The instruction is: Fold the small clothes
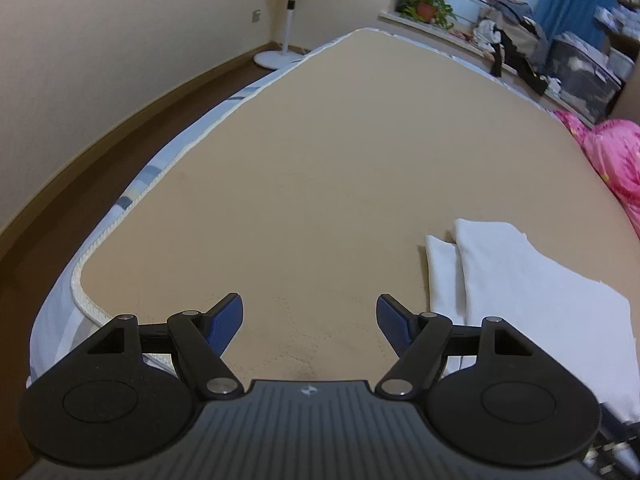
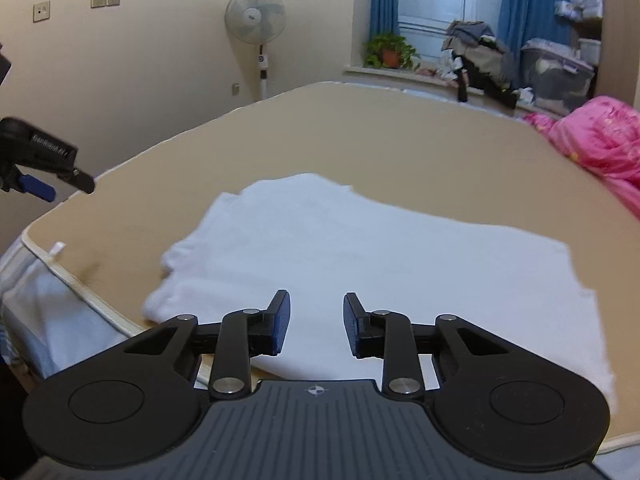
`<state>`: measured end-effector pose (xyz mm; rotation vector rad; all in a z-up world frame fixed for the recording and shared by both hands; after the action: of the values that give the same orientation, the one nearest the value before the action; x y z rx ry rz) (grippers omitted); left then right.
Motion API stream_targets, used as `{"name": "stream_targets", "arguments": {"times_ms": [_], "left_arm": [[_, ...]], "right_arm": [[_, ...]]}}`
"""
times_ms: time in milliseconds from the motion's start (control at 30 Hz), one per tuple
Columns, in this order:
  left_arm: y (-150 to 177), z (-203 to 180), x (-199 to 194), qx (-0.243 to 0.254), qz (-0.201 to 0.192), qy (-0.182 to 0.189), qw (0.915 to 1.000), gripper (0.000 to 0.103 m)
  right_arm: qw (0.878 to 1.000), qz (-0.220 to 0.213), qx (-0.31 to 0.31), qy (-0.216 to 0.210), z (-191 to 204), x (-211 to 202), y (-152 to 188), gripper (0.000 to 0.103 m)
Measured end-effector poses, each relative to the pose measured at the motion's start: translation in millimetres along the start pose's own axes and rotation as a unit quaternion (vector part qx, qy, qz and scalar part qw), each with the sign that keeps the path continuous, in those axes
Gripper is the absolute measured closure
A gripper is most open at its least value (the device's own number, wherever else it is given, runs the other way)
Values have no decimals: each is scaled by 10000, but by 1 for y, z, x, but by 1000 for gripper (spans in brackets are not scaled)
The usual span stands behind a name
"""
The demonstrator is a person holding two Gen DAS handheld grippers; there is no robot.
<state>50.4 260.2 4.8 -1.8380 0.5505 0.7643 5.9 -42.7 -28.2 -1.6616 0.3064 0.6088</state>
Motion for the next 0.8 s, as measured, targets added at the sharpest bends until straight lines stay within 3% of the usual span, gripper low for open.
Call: {"name": "stream_targets", "arguments": {"times_ms": [267, 400, 467, 533, 567, 700, 800], "left_arm": [[0, 9, -2, -88, 41, -64, 9999, 24], [-2, 14, -5, -216, 41, -42, 9997, 24], [-2, 15, -4, -245, 44, -34, 9997, 24], [-2, 15, -4, -270, 44, -23, 9996, 24], [-2, 14, -4, -283, 46, -14, 9996, 24], [-2, 12, -3, -327, 66, -5, 9994, 24], [-1, 8, -1, -310, 89, -17, 9995, 24]], "right_arm": [[9945, 187, -818, -635, 94, 34, 5, 67], [9850, 363, -1529, -716, 127, 46, 16, 59], [9804, 214, -1857, -626, 136, 46, 21, 58], [9781, 151, -2002, -543, 140, 47, 19, 70], [9778, 175, -2025, -502, 139, 49, 16, 84], [9779, 264, -1988, -590, 131, 48, 2, 93], [9889, 109, -1307, -703, 99, 31, -36, 94]]}}
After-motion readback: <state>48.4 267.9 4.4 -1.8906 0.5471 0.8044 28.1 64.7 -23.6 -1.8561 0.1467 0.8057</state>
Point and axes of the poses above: each gripper's, at about its wrist camera, not at the fingertips, and x roughly the way its jaws point, z to its left, y to its underside, the point moved 1 cm from there along x, roughly the way its jaws point, and after that the axes turned 13 degrees about y, right-handed, at the moved point
